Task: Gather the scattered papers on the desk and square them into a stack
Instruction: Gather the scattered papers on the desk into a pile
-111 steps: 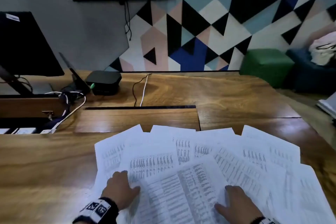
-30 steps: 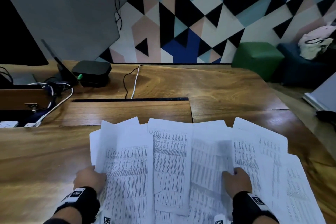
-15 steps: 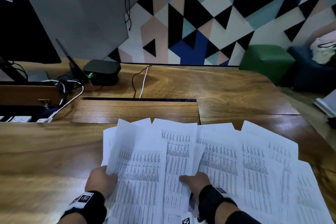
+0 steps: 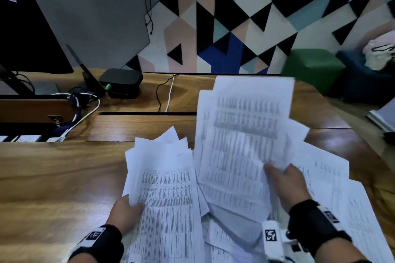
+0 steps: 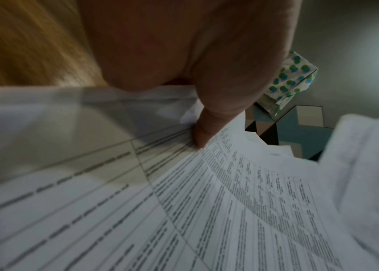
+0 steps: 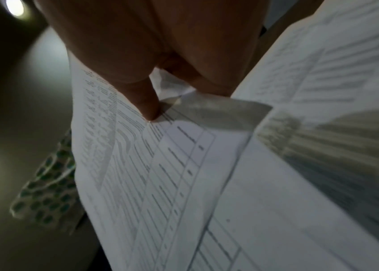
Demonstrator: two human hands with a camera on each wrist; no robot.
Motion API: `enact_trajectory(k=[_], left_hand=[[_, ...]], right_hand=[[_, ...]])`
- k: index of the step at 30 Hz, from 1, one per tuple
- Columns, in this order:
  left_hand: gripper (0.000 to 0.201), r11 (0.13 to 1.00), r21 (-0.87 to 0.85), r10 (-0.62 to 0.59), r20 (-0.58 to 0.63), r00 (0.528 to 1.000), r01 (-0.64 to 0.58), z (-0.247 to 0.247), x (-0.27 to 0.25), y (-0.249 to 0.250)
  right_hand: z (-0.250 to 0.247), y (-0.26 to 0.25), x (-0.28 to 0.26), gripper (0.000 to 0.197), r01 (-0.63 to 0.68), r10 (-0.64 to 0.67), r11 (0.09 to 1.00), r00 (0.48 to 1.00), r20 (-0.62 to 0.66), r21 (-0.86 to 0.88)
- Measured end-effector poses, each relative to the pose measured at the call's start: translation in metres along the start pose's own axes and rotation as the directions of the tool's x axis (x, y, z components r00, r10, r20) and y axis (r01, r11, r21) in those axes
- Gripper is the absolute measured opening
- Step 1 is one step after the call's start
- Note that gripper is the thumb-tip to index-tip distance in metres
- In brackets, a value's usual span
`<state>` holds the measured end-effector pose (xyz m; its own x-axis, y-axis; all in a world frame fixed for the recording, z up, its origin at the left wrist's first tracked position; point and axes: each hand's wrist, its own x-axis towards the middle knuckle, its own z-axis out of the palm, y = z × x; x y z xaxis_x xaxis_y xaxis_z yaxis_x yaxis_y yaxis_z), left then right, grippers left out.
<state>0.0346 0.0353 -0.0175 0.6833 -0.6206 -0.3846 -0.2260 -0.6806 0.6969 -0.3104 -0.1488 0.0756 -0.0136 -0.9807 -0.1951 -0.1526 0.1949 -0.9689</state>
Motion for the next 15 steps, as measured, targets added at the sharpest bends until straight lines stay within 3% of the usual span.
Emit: enact_trajectory(k=[6,8,12,15], left_hand=[[0.014,0.996,-0.063,-0.056,0.08,0.995,0.061,0.009,0.002,-0.002],[0.013,0.992,-0.089,-0.075,0.107,0.991,0.085,0.01,-0.001,0.001],[0.01,0.957,-0.228,-0.151,0.148,0.977,0.182,0.009,-0.005,0.003],[0.012,0.917,-0.312,-0.206,0.161,0.965,0.248,0.007,-0.008,0.008]], right_hand=[[-0.022,-0.021,0.022,0.018,-0.048,0.038,0.971,0.998,0.049,0.233],[-0.014,-0.022,0.023,0.013,-0.078,0.055,0.967,0.994,0.099,0.244],[0.031,0.006,0.01,0.014,-0.1,0.11,0.992,0.985,0.131,-0.082],[0.066,0.031,-0.014,0.012,-0.043,0.126,0.943,0.964,0.234,-0.331]])
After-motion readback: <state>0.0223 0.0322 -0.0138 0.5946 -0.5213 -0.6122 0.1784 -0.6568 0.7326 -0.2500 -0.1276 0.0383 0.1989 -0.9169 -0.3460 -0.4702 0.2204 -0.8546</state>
